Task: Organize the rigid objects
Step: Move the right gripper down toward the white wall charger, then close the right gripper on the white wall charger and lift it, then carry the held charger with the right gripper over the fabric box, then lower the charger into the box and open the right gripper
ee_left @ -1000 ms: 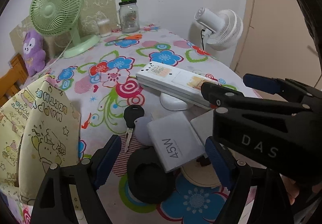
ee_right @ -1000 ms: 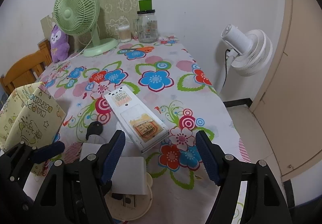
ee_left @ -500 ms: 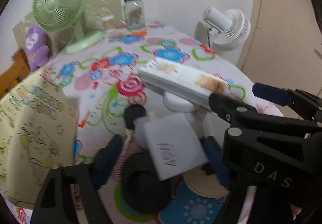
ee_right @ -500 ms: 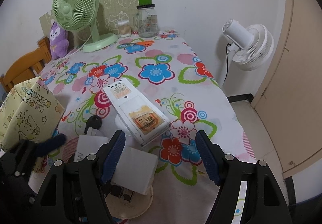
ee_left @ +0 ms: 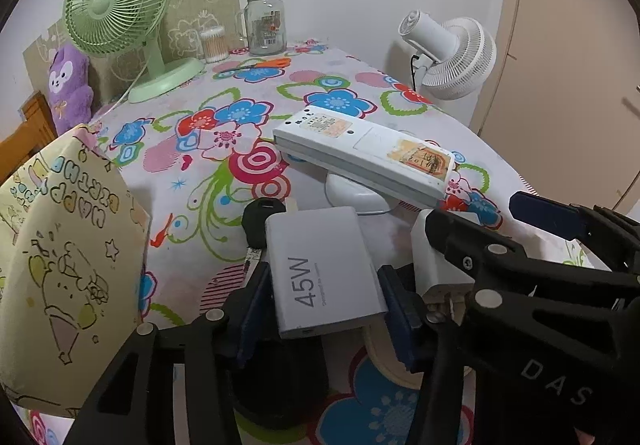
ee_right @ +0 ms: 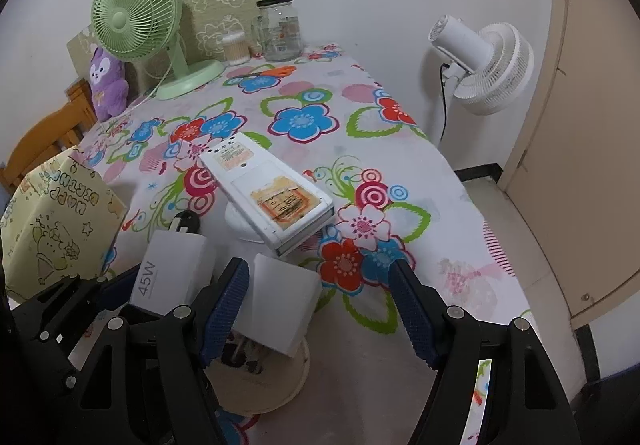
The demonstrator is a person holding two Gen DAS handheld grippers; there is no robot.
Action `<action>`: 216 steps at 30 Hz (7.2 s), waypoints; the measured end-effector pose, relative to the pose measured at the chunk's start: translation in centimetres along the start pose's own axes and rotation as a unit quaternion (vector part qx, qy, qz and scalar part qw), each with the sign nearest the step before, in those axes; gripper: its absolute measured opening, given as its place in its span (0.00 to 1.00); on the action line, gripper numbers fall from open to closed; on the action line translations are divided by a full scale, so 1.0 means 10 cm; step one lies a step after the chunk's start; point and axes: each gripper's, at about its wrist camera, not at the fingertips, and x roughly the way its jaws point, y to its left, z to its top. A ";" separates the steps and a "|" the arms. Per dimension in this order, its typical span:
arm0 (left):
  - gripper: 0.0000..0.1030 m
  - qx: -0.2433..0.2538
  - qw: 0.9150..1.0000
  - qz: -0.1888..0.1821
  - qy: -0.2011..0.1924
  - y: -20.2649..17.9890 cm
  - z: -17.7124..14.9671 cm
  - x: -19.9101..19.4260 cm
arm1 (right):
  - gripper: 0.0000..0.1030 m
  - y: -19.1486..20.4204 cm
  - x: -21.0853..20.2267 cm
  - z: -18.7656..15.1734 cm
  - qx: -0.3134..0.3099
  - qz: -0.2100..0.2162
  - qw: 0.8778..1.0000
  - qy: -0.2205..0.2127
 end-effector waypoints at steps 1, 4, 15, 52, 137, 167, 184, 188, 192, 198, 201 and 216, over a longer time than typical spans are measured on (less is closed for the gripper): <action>0.53 -0.001 1.000 0.002 -0.001 0.02 0.00 0.00 | 0.73 0.02 0.00 0.00 0.000 0.001 1.000 0.001; 0.52 -0.005 1.000 0.008 -0.003 0.08 -0.01 -0.02 | 0.73 0.10 0.04 -0.02 -0.008 -0.002 1.000 0.009; 0.51 -0.010 1.000 -0.003 -0.001 0.14 -0.02 -0.02 | 0.44 0.20 0.17 -0.03 0.020 0.014 0.999 0.032; 0.28 -0.007 0.999 -0.013 -0.046 0.14 0.08 -0.42 | 0.41 0.39 -0.28 0.08 0.017 0.018 1.000 -0.014; 0.26 -0.020 0.996 -0.003 -0.087 0.84 0.42 -1.36 | 0.42 1.32 -1.06 0.60 -0.015 0.014 0.997 -0.072; 0.26 -0.056 0.996 0.033 -0.057 1.83 0.30 -1.27 | 0.42 2.29 -0.65 0.70 -0.043 0.050 0.997 -0.039; 0.26 -0.073 0.996 0.053 -0.028 2.21 0.17 -0.97 | 0.42 2.63 -0.24 0.65 -0.054 0.050 0.997 -0.005; 0.26 -0.076 0.996 0.052 -0.017 2.26 0.15 -0.86 | 0.42 2.65 -0.11 0.64 -0.055 0.041 0.998 0.005; 0.26 -0.076 0.996 0.053 -0.007 2.29 0.13 -0.74 | 0.42 2.65 0.01 0.62 -0.053 0.032 0.998 0.017; 0.26 -0.074 0.996 0.058 0.007 2.35 0.10 -0.59 | 0.42 2.65 0.15 0.59 -0.056 0.017 0.998 0.028; 0.26 -0.084 0.994 0.062 0.013 2.41 0.08 -0.53 | 0.42 2.69 0.17 0.58 -0.064 0.005 0.998 0.027; 0.69 -0.091 0.992 0.082 0.008 2.35 0.10 -0.64 | 0.52 2.65 0.05 0.59 -0.064 0.033 0.997 0.030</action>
